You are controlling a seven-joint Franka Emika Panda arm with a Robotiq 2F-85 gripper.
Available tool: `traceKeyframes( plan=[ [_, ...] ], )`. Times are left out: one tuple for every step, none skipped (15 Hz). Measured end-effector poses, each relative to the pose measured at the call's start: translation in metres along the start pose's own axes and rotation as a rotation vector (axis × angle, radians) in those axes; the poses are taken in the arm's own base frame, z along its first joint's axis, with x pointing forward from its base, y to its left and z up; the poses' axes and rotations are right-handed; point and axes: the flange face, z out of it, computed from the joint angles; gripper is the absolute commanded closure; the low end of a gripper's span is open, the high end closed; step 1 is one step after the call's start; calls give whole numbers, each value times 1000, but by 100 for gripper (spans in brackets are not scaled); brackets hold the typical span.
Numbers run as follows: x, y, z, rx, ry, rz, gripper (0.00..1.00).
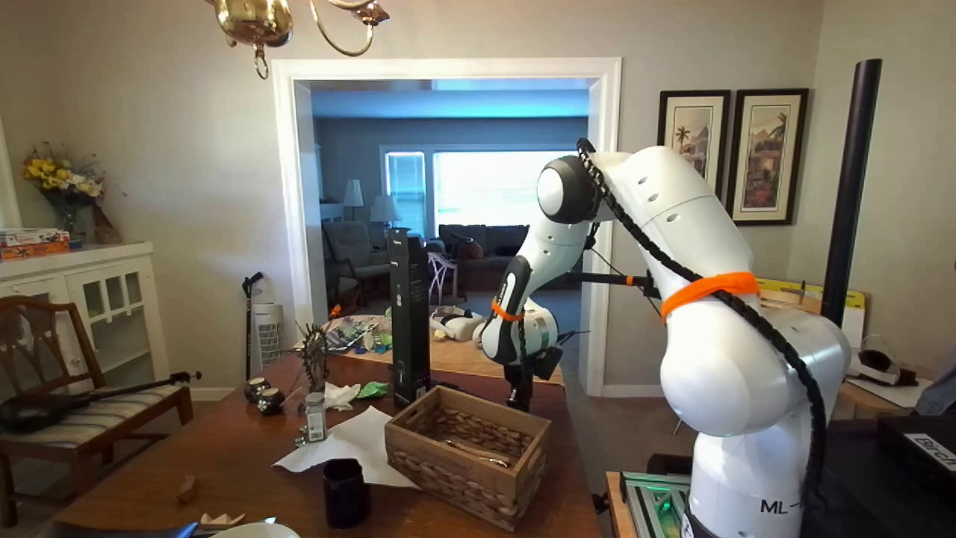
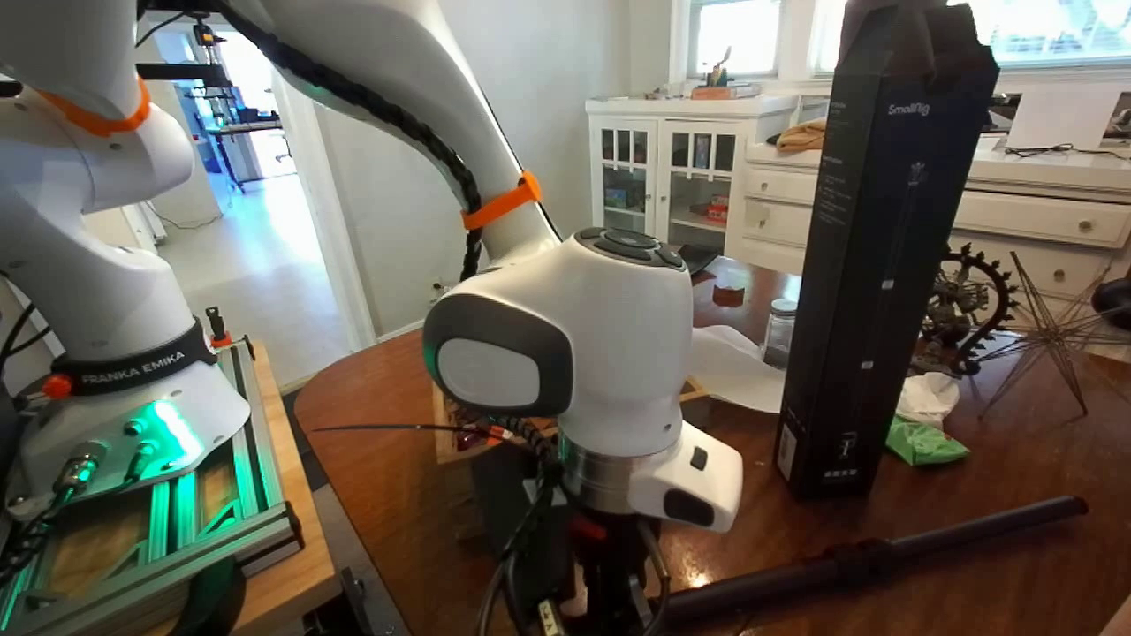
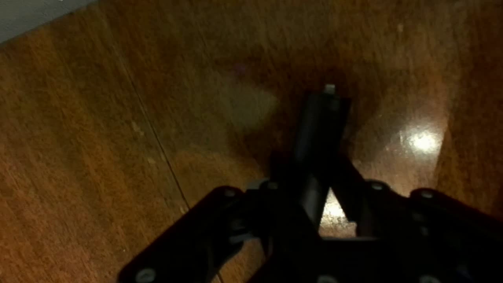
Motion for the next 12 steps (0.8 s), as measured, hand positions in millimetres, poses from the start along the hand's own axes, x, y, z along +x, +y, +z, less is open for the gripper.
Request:
traceKeyframes(
  plan=[
    [0, -1, 0, 1, -1, -4, 23],
    [0, -2, 1, 2, -2, -11, 16],
    [-1, -3, 1, 4, -4, -20, 7],
    [-4, -4, 1, 6, -7, -27, 1],
    [-6, -5, 1, 8, -9, -37, 0],
    [-9, -5, 1, 9, -13, -48, 8],
    [-13, -6, 0, 9, -18, -60, 30],
    [-16, -5, 0, 7, -25, -69, 31],
    [-19, -4, 0, 2, -32, -77, 37],
    [-22, -4, -1, -2, -38, -84, 47],
    [-24, -3, -1, -7, -44, -91, 56],
    [-25, -3, -1, -11, -50, -97, 63]
  ],
)
